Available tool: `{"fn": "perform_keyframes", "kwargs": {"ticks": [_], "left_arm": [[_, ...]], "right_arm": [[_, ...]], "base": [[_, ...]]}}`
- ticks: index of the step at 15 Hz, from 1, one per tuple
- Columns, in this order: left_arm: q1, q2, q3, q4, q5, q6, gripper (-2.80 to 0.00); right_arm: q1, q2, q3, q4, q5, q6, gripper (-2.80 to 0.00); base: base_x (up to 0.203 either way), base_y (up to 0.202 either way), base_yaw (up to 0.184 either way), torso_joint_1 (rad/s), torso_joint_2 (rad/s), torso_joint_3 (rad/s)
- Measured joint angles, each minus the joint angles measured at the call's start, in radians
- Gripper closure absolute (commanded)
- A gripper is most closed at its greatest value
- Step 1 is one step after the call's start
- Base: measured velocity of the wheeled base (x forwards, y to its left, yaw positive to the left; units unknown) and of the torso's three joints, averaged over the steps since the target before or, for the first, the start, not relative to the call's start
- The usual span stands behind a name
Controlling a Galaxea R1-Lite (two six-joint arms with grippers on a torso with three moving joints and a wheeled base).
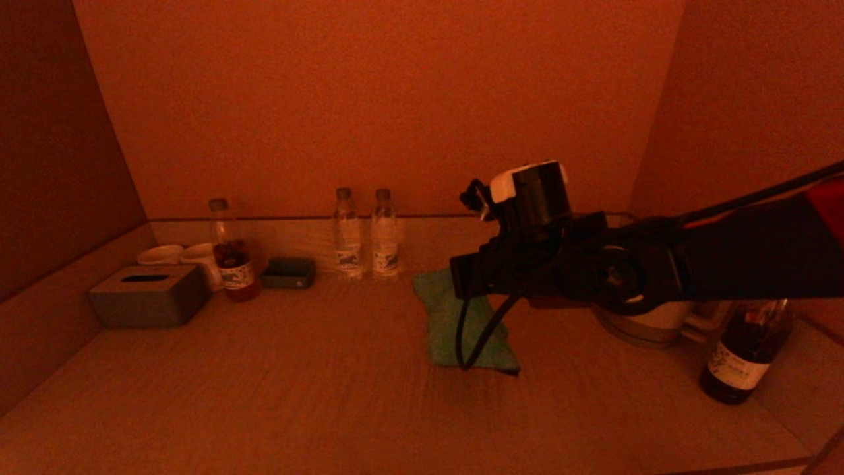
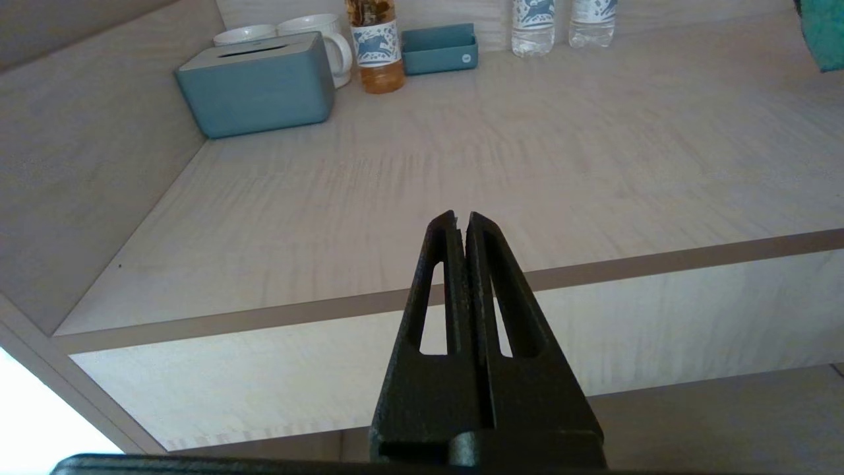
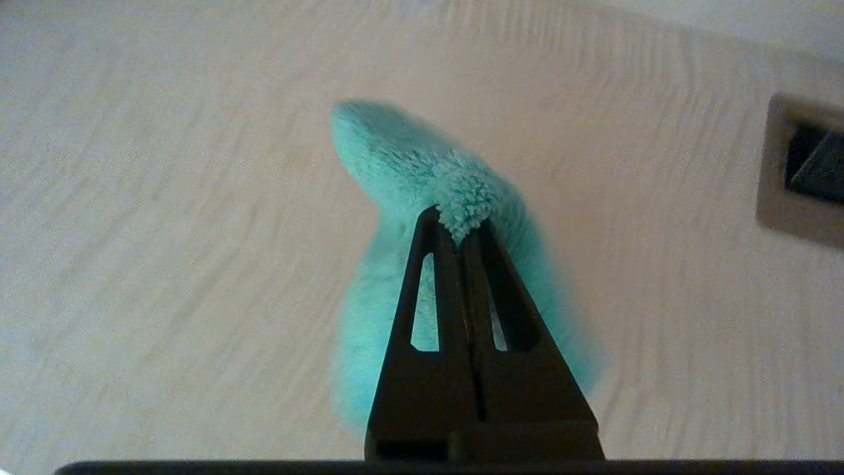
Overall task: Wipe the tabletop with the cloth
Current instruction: Sweep the stains on the table
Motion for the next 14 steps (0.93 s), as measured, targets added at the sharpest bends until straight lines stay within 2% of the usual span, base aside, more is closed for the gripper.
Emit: {"fn": "perform_keyframes", "kwargs": {"ticks": [3,10,14], "left_arm": [[-0.001,0.0,0.0,-0.001,0.0,0.0,0.0],[0.0,0.0,0.0,-0.001,0.0,0.0,0.0],[0.0,0.0,0.0,0.0,0.0,0.0,0.0]], "right_arm": [[0.016,0.097,-0.186,-0.001,0.0,-0.027,0.0],[0.054,0.343,-0.515,-0.004,-0.011,-0.102,0.0],[0.069,0.436,-0.592,-0.017,-0.014,-0.121,0.0]], "base": [[0.0,0.0,0.0,0.0,0.0,0.0],[0.0,0.0,0.0,0.0,0.0,0.0],[0.0,0.0,0.0,0.0,0.0,0.0]]}}
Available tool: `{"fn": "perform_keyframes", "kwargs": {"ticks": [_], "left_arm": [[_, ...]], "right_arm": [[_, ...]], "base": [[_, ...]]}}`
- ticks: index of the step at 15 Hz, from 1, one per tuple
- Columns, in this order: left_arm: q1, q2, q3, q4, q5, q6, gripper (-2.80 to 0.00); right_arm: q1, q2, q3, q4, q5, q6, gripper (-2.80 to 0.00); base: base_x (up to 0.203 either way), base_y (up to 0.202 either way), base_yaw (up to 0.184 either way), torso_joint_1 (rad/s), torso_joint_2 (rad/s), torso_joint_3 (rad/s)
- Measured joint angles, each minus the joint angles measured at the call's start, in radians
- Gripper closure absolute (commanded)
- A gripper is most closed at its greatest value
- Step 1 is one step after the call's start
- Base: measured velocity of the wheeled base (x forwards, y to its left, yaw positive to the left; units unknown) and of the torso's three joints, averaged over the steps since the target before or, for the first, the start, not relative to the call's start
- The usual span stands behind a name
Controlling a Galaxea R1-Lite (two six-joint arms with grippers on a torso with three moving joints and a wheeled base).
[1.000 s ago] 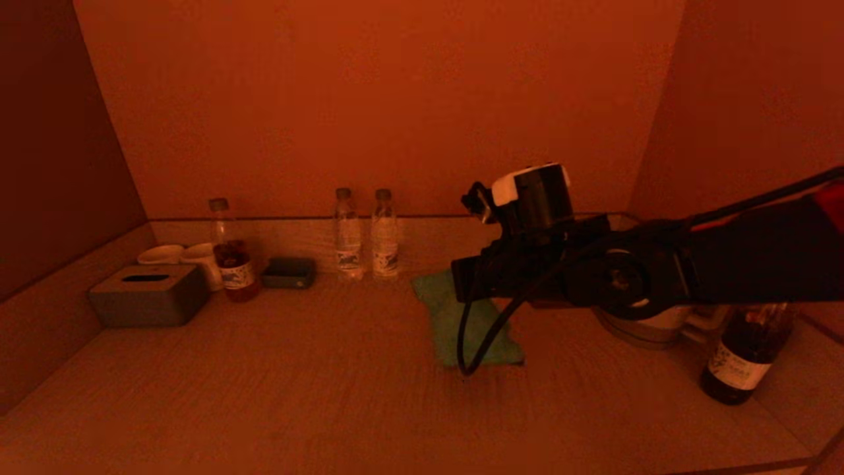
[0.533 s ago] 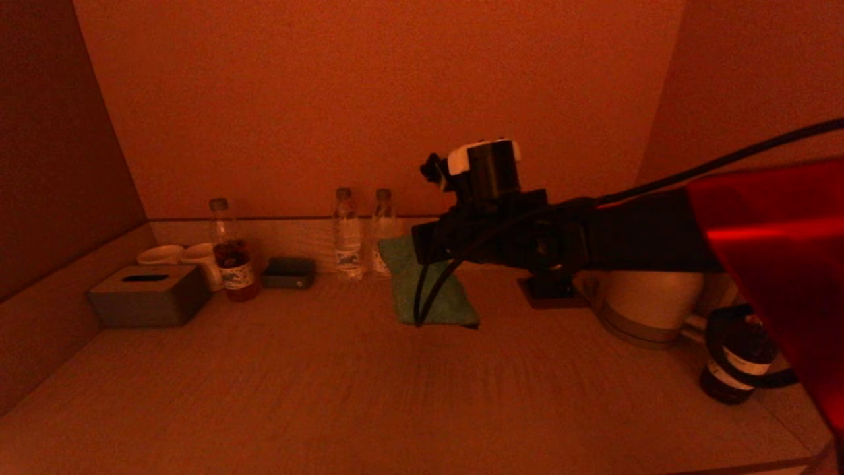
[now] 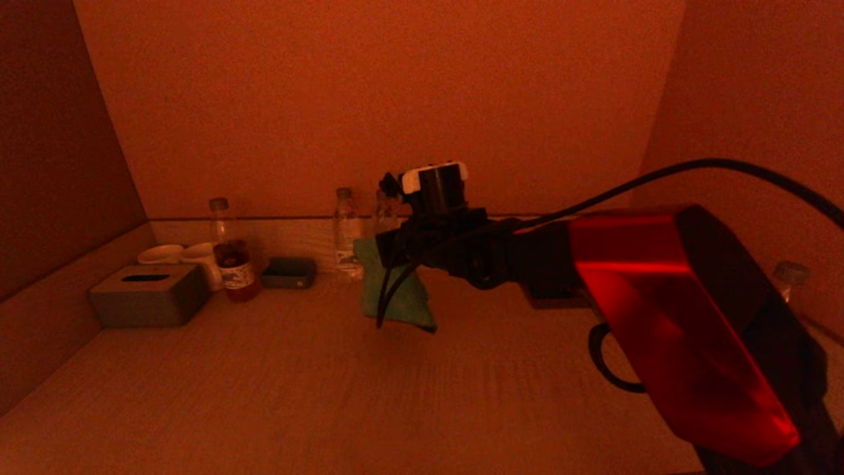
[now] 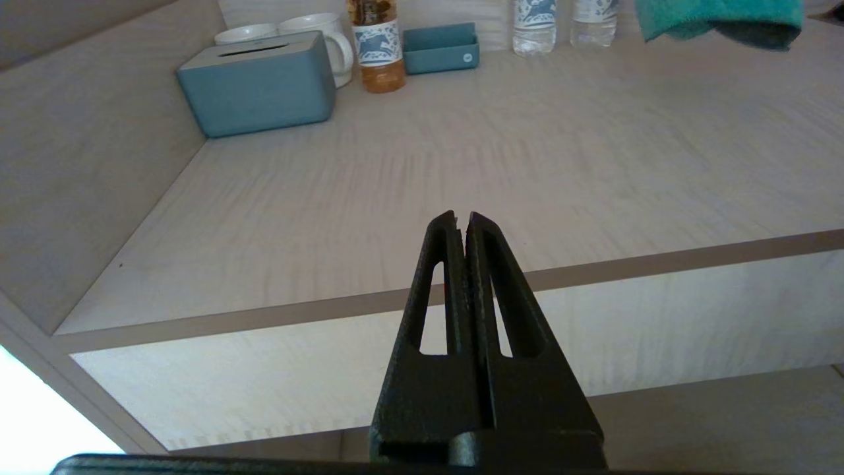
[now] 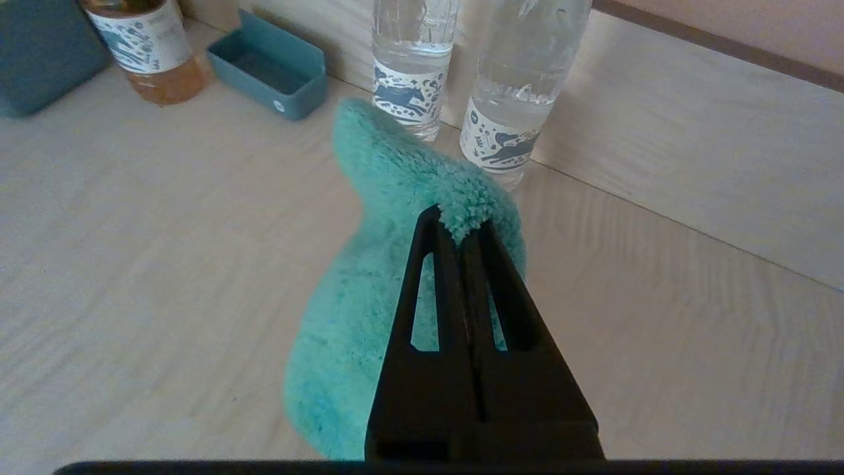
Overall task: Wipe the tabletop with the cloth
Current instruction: Sweep the stains on the table
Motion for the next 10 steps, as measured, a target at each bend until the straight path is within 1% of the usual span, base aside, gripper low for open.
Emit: {"fn": "perform_keyframes", "kwargs": {"ticks": [3,10], "left_arm": [[-0.001,0.0,0.0,0.0,0.0,0.0,0.0],[0.0,0.0,0.0,0.0,0.0,0.0,0.0]], "right_arm": [[0.008,0.08,-0.003,-0.034,0.002,-0.026,0.0],[0.018,0.209,-0.005,-0.226,0.01,-0.065,0.0]], "base": [[0.0,0.0,0.0,0.0,0.0,0.0],[0.0,0.0,0.0,0.0,0.0,0.0]]}}
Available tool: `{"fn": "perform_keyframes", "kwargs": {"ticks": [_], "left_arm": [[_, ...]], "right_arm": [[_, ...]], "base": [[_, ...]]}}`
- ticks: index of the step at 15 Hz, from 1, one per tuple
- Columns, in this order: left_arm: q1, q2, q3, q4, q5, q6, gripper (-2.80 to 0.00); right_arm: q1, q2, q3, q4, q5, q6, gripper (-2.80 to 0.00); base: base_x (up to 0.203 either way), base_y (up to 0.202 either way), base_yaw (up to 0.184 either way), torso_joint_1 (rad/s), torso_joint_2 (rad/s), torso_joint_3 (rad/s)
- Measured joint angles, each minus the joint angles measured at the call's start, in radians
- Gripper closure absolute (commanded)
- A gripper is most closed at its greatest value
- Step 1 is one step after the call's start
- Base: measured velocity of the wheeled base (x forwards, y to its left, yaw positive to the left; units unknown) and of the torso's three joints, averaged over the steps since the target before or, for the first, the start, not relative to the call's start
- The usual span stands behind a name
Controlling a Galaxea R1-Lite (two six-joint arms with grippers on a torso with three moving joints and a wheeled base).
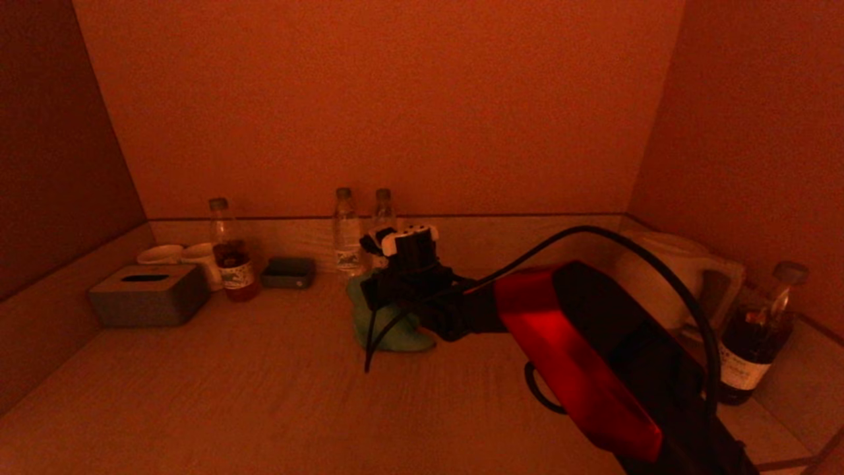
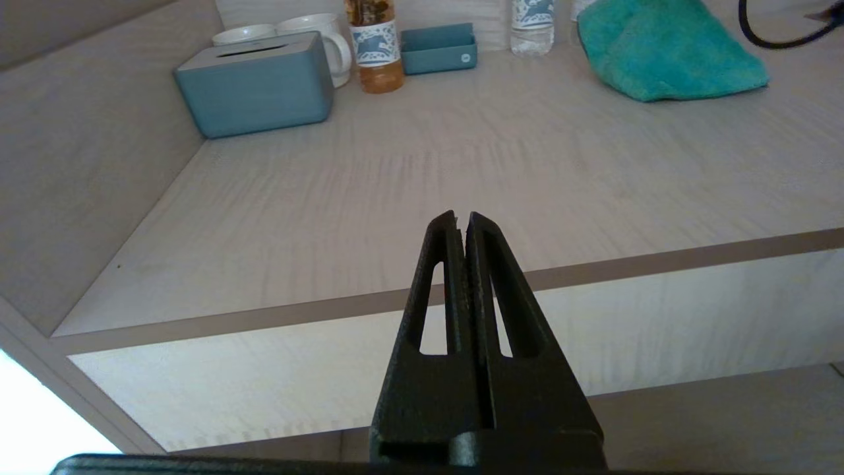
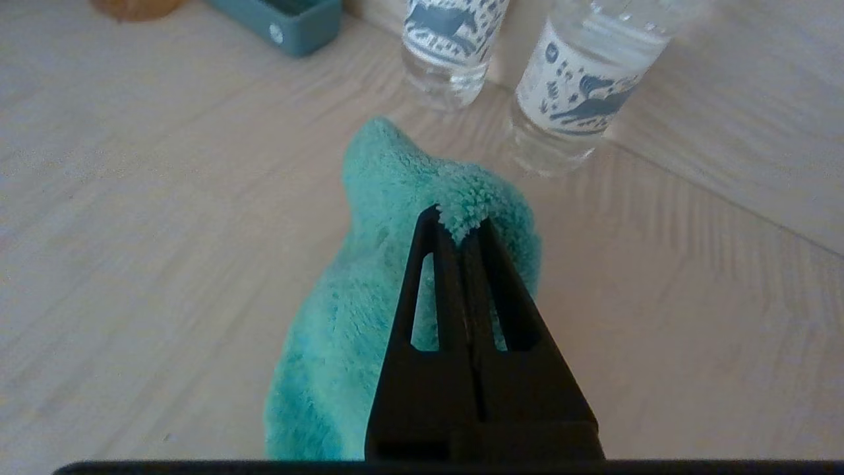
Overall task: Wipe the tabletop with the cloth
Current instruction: Sweep the stains on the table
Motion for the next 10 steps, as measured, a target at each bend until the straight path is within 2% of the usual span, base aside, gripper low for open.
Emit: {"fn": "perform_keyframes", "kwargs": {"ticks": [6,10], "left_arm": [[0.001,0.0,0.0,0.0,0.0,0.0,0.0],[0.0,0.0,0.0,0.0,0.0,0.0,0.0]], "right_arm": [[0.003,0.063,0.0,-0.054,-0.008,0.009,0.0],[0.033,0.101,0.014,-0.055,-0.016,0.026,0.0]], "base": [[0.0,0.0,0.0,0.001,0.0,0.005],[0.0,0.0,0.0,0.0,0.0,0.0]]}}
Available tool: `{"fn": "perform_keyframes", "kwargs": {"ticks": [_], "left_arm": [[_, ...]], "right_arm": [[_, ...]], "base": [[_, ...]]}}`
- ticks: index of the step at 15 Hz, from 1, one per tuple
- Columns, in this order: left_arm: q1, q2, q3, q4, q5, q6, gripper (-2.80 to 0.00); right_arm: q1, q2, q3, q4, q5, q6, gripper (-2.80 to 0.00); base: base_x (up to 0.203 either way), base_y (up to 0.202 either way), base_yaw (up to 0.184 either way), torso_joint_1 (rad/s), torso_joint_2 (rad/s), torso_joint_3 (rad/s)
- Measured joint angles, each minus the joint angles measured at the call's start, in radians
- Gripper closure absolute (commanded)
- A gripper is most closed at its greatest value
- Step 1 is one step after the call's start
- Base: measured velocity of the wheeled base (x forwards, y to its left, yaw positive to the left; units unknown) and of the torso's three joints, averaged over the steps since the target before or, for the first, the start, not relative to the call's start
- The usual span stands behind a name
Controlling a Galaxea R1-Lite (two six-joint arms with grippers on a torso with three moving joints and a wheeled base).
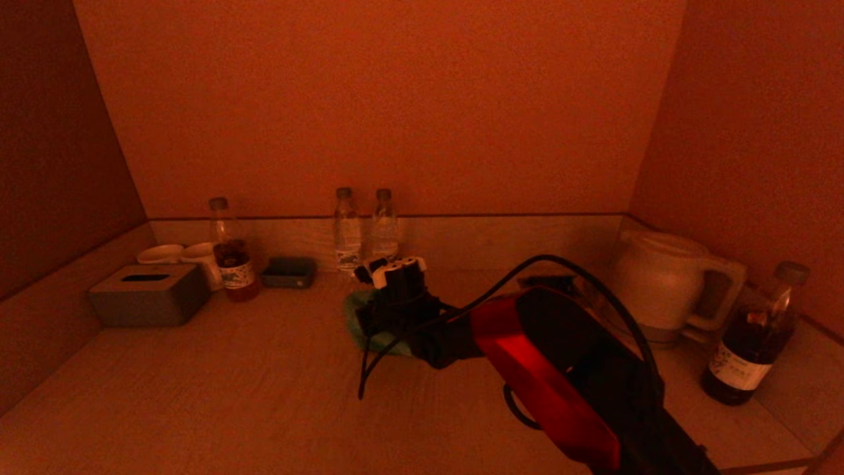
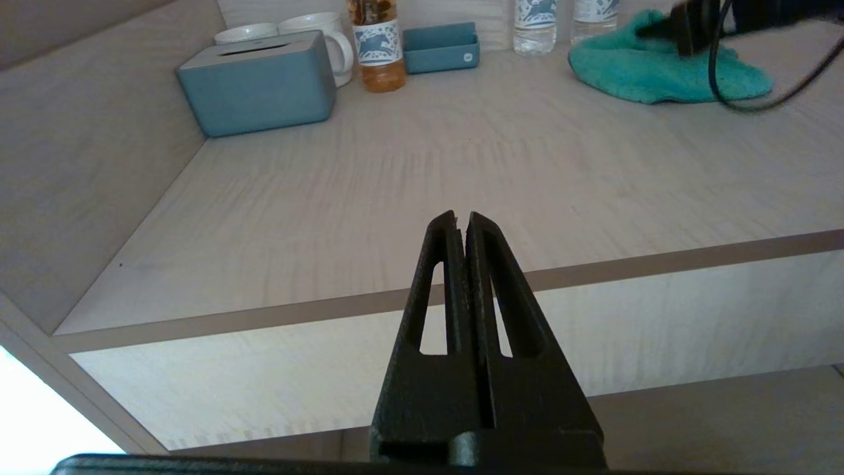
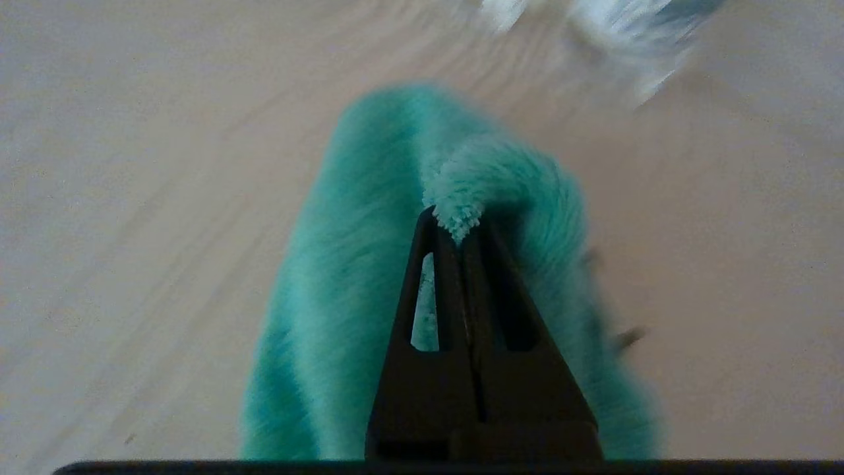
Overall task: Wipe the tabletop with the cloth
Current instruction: Sweep the stains on the table
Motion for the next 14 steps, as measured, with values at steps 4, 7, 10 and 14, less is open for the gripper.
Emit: {"fn": "perform_keyframes", "kwargs": {"ticks": [4,7,10,14], "left_arm": [[0.001,0.0,0.0,0.0,0.0,0.0,0.0],[0.001,0.0,0.0,0.0,0.0,0.0,0.0],[0.001,0.0,0.0,0.0,0.0,0.0,0.0],[0.0,0.0,0.0,0.0,0.0,0.0,0.0]], "right_arm": [[0.033,0.015,0.014,0.008,-0.002,0.045,0.0],[0.042,0.017,0.02,0.01,-0.002,0.074,0.0],[0.043,0.018,0.021,0.01,-0.002,0.077,0.0],[0.12,-0.073,0.192,0.002,-0.002,0.113,0.0]], "base": [[0.0,0.0,0.0,0.0,0.0,0.0],[0.0,0.0,0.0,0.0,0.0,0.0],[0.0,0.0,0.0,0.0,0.0,0.0],[0.0,0.0,0.0,0.0,0.0,0.0]]}}
